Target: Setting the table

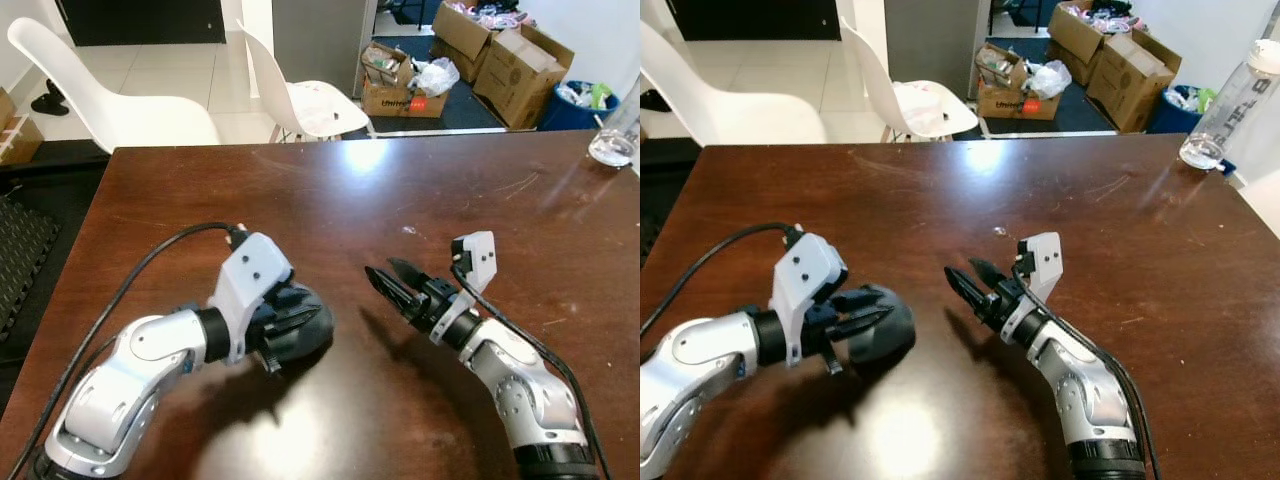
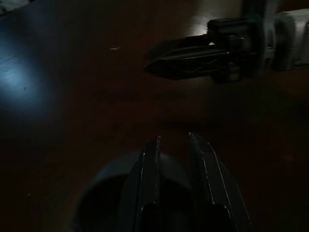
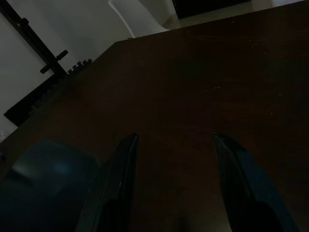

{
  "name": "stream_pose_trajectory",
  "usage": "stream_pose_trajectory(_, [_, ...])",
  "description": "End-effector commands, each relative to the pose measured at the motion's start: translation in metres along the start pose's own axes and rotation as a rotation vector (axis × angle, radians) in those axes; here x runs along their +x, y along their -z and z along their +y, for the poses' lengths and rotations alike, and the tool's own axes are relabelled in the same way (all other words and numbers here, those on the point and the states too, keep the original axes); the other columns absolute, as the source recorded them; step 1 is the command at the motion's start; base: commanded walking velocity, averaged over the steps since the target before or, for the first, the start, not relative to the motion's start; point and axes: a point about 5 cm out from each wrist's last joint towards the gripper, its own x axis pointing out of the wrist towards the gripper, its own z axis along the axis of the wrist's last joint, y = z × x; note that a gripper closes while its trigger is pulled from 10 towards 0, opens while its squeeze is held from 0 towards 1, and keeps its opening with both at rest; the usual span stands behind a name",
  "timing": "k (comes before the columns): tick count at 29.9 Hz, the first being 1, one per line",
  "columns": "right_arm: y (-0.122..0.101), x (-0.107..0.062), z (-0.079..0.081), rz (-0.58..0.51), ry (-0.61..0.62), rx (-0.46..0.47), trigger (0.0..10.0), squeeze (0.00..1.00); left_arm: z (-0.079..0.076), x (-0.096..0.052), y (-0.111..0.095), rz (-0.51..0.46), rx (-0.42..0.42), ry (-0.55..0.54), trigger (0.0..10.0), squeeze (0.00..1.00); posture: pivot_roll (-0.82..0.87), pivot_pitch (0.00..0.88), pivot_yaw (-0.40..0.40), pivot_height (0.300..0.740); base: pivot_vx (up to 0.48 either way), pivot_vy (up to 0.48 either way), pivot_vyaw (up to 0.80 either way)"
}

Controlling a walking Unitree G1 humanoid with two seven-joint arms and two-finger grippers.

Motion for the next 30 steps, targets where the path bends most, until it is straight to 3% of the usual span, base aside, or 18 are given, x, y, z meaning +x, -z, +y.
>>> stream_pose_trajectory(1, [0.003,0.001,0.001,0.007,-0.005,0.007,10.0,0.00,-0.008,0.001,0.003,0.015,-0.006,0.044,10.0,0.00,-0.01,0.071,0.064,0.740,0.000,0.000,0.00])
stream_pose_trajectory(4, [0.004,-0.001,0.002,0.017,-0.009,0.000,10.0,0.00,-0.015,0.011,0.005,0.014,-0.004,0.071,10.0,0.00,-0.02,0.070,0.070,0.740,0.000,0.000,0.00])
stream_pose_trajectory(6, [0.003,-0.002,0.004,0.012,-0.019,-0.004,10.0,0.00,-0.003,0.014,0.002,0.016,-0.009,-0.007,10.0,0.00,-0.03,0.073,0.075,0.740,0.000,0.000,0.00])
stream_pose_trajectory(9, [0.002,-0.002,0.005,0.009,-0.024,-0.004,10.0,0.00,0.000,0.013,0.000,0.016,-0.010,-0.024,10.0,0.00,-0.03,0.073,0.075,0.740,0.000,0.000,0.00])
stream_pose_trajectory(12, [-0.002,0.001,0.014,-0.012,-0.070,-0.017,10.0,0.00,0.017,0.004,-0.005,0.007,-0.016,-0.092,10.0,0.00,-0.02,0.078,0.079,0.740,0.000,0.000,0.00])
stream_pose_trajectory(16, [-0.016,0.021,0.035,-0.088,-0.171,-0.016,10.0,0.00,0.041,-0.020,-0.010,-0.002,-0.032,-0.197,10.0,0.00,-0.01,0.083,0.081,0.740,0.000,0.000,0.00])
stream_pose_trajectory(17, [-0.016,0.021,0.035,-0.088,-0.171,-0.016,10.0,0.00,0.041,-0.020,-0.010,-0.002,-0.032,-0.197,10.0,0.00,-0.01,0.083,0.081,0.740,0.000,0.000,0.00])
stream_pose_trajectory(18, [-0.018,0.024,0.038,-0.097,-0.181,-0.014,10.0,0.00,0.044,-0.023,-0.010,0.003,-0.028,-0.211,10.0,0.00,0.00,0.084,0.080,0.740,0.000,0.000,0.00])
stream_pose_trajectory(19, [-0.019,0.034,0.044,-0.106,-0.208,-0.001,10.0,0.00,0.050,-0.035,-0.005,0.054,0.017,-0.242,10.0,0.00,0.00,0.084,0.079,0.740,0.000,0.000,0.00])
stream_pose_trajectory(20, [-0.019,0.034,0.044,-0.106,-0.208,-0.001,10.0,0.00,0.050,-0.035,-0.005,0.054,0.017,-0.242,10.0,0.00,0.00,0.084,0.079,0.740,0.000,0.000,0.00])
stream_pose_trajectory(21, [-0.015,0.040,0.047,-0.093,-0.213,0.004,10.0,0.00,0.051,-0.044,0.004,0.123,0.074,-0.239,10.0,0.00,0.01,0.086,0.076,0.740,0.000,0.000,0.00])
stream_pose_trajectory(24, [0.003,0.042,0.047,-0.017,-0.206,-0.002,10.0,0.00,0.044,-0.053,0.020,0.210,0.112,-0.204,10.0,0.00,0.02,0.092,0.071,0.740,0.000,0.000,0.00])
stream_pose_trajectory(27, [0.016,0.036,0.044,0.042,-0.198,-0.023,10.0,0.00,0.036,-0.053,0.026,0.240,0.120,-0.177,10.0,0.00,0.01,0.095,0.069,0.740,0.000,0.000,0.00])
stream_pose_trajectory(30, [0.024,0.026,0.043,0.095,-0.207,-0.037,10.0,0.00,0.024,-0.043,0.027,0.211,0.082,-0.145,10.0,0.00,0.01,0.097,0.064,0.740,0.000,0.000,0.00])
